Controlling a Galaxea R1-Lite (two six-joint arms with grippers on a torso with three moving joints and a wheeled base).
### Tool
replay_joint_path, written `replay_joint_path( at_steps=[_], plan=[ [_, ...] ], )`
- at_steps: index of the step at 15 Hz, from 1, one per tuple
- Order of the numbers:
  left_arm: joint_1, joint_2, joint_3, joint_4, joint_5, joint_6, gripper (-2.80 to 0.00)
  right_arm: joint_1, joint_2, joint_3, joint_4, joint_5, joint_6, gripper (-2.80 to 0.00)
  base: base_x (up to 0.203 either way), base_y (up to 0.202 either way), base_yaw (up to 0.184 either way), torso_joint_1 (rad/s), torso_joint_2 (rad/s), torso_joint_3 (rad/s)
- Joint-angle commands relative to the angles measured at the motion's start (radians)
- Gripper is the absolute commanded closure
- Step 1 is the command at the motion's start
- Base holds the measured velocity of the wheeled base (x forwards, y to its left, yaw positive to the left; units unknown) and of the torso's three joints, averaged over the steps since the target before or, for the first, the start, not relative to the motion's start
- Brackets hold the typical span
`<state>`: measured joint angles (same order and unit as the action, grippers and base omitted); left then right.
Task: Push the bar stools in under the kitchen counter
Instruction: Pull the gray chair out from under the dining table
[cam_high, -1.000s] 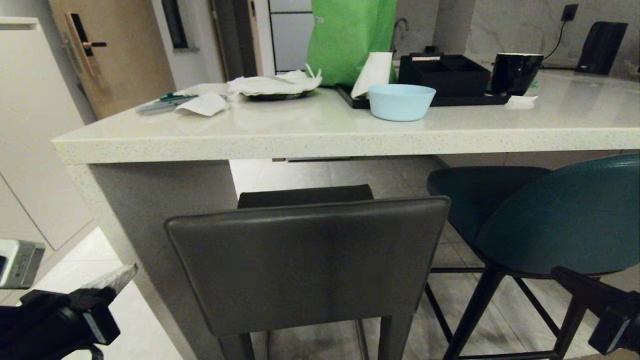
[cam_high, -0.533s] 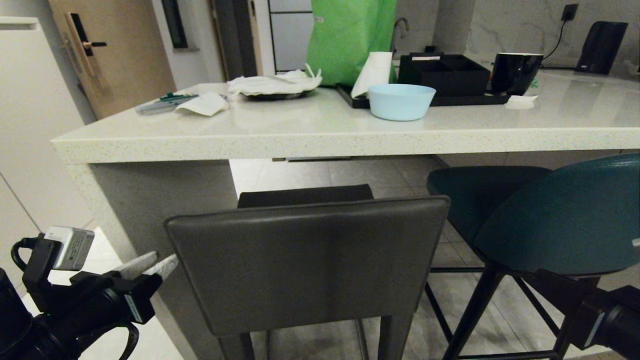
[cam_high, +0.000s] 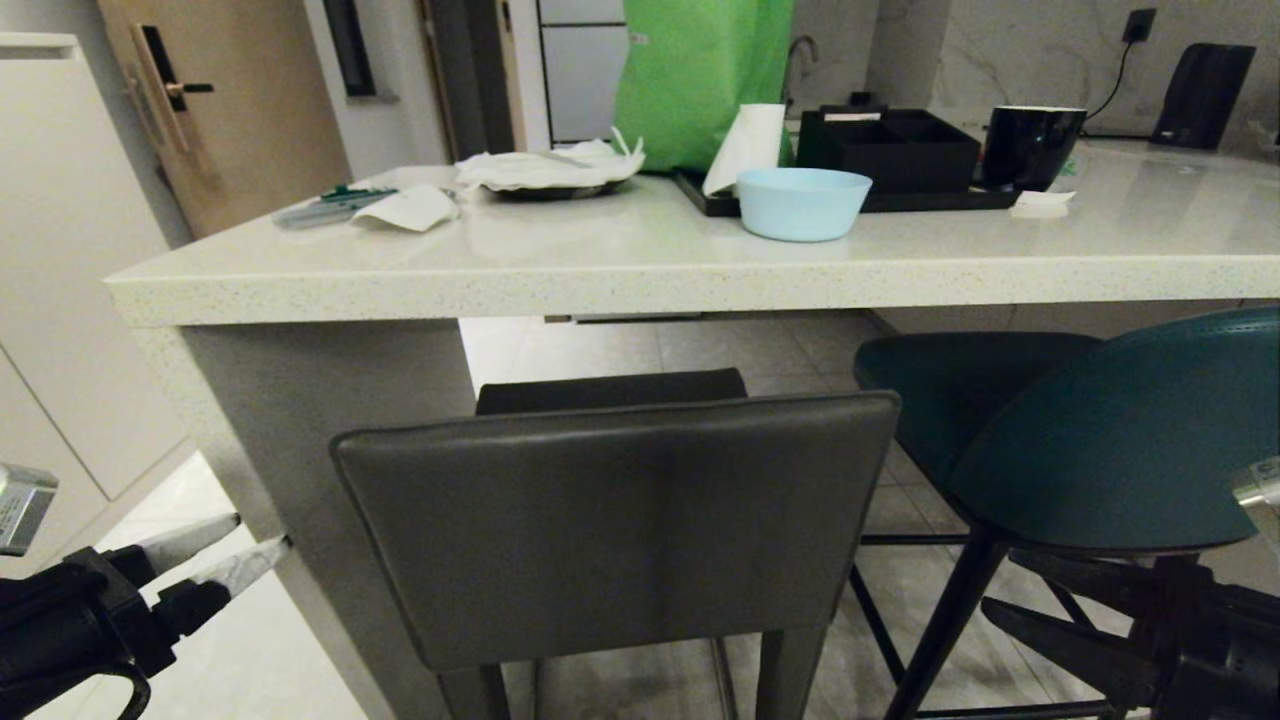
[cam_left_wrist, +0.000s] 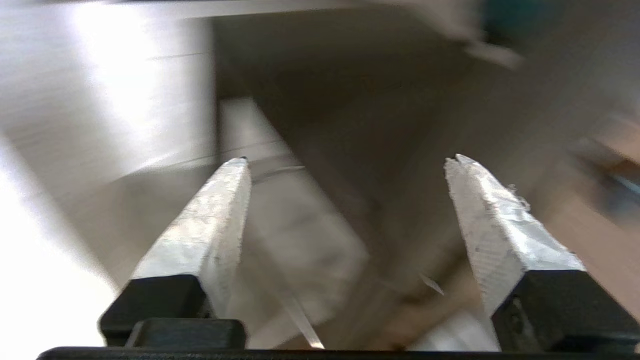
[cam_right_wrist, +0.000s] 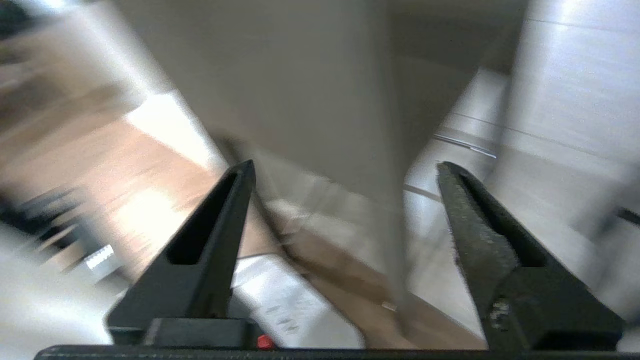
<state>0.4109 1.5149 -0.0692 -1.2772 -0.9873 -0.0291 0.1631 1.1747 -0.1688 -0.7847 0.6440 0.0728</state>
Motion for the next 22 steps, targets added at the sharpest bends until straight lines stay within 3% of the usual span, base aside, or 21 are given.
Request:
replay_joint_path(
  at_steps=[1,2,4,6,12,15,19,22],
  plan=[
    [0.049,0.027,-0.008,-0.008,-0.310,0.017,-2.80,-0.053,0.065,-0.039,-0.005,0.242,-0.011,-2.80,0.000,0.000,0.000,0.000,0.00,0.000],
    [0.033,0.030,-0.013,-0.008,-0.397,0.026,-2.80,-0.089,0.116,-0.074,-0.006,0.338,-0.020,-2.80,0.000,0.000,0.000,0.000,0.00,0.000],
    [-0.047,0.043,-0.029,-0.008,-0.434,0.029,-2.80,-0.120,0.225,-0.146,-0.010,0.431,-0.063,-2.80,0.000,0.000,0.000,0.000,0.00,0.000],
    [-0.097,0.083,-0.074,-0.008,-0.436,0.029,-2.80,-0.125,0.327,-0.218,-0.033,0.459,-0.111,-2.80,0.000,0.000,0.000,0.000,0.00,0.000],
    [-0.119,0.166,-0.129,-0.009,-0.432,0.029,-2.80,-0.096,0.560,-0.302,-0.199,0.500,-0.134,-2.80,0.000,0.000,0.000,0.000,0.00,0.000],
    [-0.189,0.234,-0.138,-0.071,-0.368,0.028,-2.80,-0.035,0.648,-0.319,-0.292,0.494,-0.122,-2.80,0.000,0.000,0.000,0.000,0.00,0.000],
    [-0.309,0.406,-0.125,-0.251,-0.279,0.010,-2.80,0.048,0.683,-0.398,-0.304,0.476,-0.081,-2.80,0.000,0.000,0.000,0.000,0.00,0.000],
    [-0.310,0.406,-0.124,-0.253,-0.277,0.011,-2.80,0.073,0.684,-0.383,-0.304,0.467,-0.080,-2.80,0.000,0.000,0.000,0.000,0.00,0.000]
  ],
)
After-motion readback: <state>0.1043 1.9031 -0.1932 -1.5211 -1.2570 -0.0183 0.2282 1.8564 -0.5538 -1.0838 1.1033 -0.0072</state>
